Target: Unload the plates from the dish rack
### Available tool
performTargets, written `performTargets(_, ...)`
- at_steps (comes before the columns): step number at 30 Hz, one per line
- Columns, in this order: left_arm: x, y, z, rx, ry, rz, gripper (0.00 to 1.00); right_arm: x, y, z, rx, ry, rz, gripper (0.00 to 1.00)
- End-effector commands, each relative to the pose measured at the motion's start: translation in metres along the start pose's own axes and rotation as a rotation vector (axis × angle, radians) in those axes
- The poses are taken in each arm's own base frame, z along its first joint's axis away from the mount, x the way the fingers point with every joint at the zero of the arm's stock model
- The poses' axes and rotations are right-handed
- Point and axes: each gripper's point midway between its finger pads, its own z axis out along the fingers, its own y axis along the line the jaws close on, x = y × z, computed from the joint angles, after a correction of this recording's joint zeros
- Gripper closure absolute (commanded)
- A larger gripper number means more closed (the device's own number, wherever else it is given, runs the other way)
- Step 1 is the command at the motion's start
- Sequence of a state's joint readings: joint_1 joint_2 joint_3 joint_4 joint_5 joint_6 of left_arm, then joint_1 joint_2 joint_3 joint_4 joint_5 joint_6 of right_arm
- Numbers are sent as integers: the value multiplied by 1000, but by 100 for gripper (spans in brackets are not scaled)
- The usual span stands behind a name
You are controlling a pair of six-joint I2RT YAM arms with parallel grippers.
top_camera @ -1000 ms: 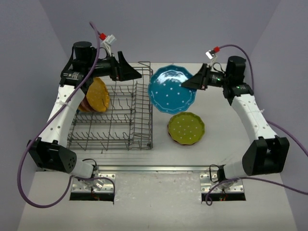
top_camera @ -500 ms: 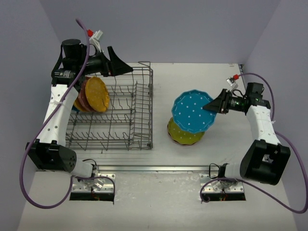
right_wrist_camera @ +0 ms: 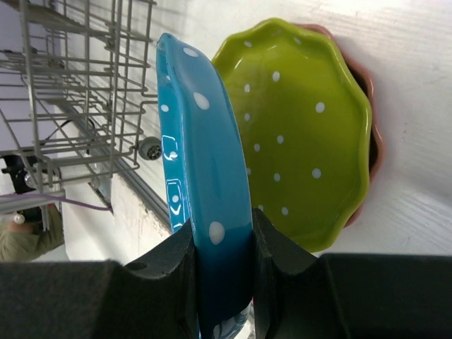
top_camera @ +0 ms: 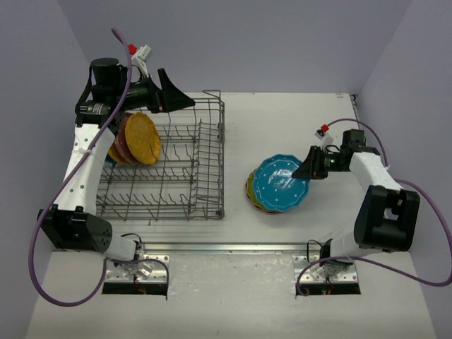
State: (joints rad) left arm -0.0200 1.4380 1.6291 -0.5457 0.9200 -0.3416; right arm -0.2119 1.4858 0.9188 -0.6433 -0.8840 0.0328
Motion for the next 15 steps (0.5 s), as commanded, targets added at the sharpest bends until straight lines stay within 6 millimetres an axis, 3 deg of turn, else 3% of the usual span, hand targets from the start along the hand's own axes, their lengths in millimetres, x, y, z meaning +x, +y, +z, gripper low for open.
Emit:
performTargets(1, -10, -14, -9, 11, -38, 64, 0, -15, 11, 7, -61, -32, -44, 100)
performTargets(12, -4, -9, -8, 6, -25, 54, 0, -9, 3, 30, -45, 55, -49, 100)
performTargets(15, -3, -7, -8, -7, -24, 58, 0, -10, 2, 35, -38, 76, -55, 96)
